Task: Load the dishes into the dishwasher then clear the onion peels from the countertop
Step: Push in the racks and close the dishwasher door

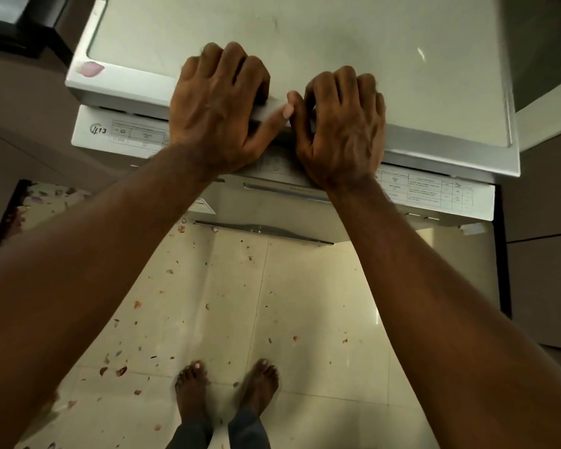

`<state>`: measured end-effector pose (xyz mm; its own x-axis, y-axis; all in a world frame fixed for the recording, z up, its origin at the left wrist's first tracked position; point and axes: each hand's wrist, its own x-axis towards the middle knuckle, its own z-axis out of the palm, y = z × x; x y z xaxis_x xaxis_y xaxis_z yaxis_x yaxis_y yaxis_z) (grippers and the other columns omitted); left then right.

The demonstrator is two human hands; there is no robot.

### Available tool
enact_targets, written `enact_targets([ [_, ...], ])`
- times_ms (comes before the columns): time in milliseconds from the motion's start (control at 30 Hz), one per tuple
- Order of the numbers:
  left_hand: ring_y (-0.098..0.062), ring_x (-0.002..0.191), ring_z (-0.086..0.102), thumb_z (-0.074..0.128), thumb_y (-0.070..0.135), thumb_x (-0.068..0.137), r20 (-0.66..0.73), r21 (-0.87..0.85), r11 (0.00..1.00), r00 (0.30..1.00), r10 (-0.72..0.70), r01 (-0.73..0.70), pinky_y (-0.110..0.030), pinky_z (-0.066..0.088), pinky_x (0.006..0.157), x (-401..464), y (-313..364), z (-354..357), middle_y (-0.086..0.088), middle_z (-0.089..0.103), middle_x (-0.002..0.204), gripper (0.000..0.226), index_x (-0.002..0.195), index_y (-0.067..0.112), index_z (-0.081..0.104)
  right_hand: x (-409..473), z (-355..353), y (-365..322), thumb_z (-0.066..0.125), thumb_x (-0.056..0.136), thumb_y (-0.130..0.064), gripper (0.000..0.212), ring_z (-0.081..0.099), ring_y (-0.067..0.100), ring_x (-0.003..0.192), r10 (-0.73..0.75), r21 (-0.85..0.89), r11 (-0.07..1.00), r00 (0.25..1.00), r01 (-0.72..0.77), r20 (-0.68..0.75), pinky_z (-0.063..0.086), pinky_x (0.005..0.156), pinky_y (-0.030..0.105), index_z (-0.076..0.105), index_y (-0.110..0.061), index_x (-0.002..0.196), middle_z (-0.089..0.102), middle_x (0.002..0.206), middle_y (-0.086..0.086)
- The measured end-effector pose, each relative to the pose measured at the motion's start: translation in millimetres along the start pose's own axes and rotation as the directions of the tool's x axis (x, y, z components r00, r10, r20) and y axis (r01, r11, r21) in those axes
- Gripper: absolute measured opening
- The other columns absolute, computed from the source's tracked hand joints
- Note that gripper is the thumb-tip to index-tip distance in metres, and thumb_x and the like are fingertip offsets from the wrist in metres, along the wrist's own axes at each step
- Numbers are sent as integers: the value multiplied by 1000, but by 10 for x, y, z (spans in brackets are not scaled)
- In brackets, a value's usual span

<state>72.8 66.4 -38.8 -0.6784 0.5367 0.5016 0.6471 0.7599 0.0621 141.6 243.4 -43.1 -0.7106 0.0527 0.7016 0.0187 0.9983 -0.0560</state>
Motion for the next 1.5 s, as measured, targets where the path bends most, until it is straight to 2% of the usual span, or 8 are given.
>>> enact_targets([
  [167,-38,106,50,37,74,97,-5,-9,997,997,73,-73,-48,36,92,-196,28,-21,-21,53,115,70,111,8,54,27,-9,4,47,104,-44,36,56,26,85,11,-43,999,1000,-10,14,41,71,37,64,-14,93,62,93,7],
  [467,-36,106,54,31,52,107,-82,-80,993,993,79,-86,-44,40,90,-188,-23,13,-17,59,115,52,116,10,60,-32,-71,-74,48,101,-47,35,52,27,93,55,27,998,991,-59,120,42,77,39,60,-14,97,58,99,9],
  [700,-32,100,57,25,50,111,-130,-49,994,987,92,-99,-43,39,83,-75,-70,51,-9,62,108,51,107,16,62,-173,-164,35,49,82,-86,91,36,27,114,-123,53,992,932,111,340,35,100,42,57,-11,132,54,126,17],
  [833,-32,102,53,24,65,105,2,-64,997,999,47,-47,-40,35,83,-51,-48,-24,-12,57,112,60,112,15,58,-177,-175,110,55,79,-82,92,31,28,117,-180,40,983,915,178,361,35,103,45,52,-11,138,53,131,19],
  [933,-33,112,47,48,81,84,198,-119,983,967,160,-138,-43,38,92,-45,-170,-171,-13,50,124,78,125,14,50,-161,-187,83,55,78,-82,92,32,28,118,-149,32,988,912,148,383,35,104,45,50,-12,136,51,131,18],
  [1067,-37,121,40,85,55,64,426,-114,973,876,229,-199,-49,38,103,98,-263,-346,-14,41,134,95,138,17,39,-94,-221,38,63,72,-77,87,35,28,115,-97,-2,994,902,108,422,36,101,42,45,-16,132,47,128,13],
  [1233,-37,119,41,90,34,64,473,-6,993,875,104,-115,-48,37,104,181,-67,-336,-16,41,130,90,134,13,39,-15,-216,-60,75,71,-66,77,43,31,112,-32,-73,995,891,72,453,37,95,42,44,-19,123,45,122,11],
  [1500,-34,117,42,90,31,66,507,40,995,860,58,-91,-48,38,103,193,14,-372,-14,41,128,86,133,13,39,43,-236,-139,77,72,-61,73,37,28,105,9,-117,991,857,60,516,33,90,42,40,-21,120,40,118,8],
])
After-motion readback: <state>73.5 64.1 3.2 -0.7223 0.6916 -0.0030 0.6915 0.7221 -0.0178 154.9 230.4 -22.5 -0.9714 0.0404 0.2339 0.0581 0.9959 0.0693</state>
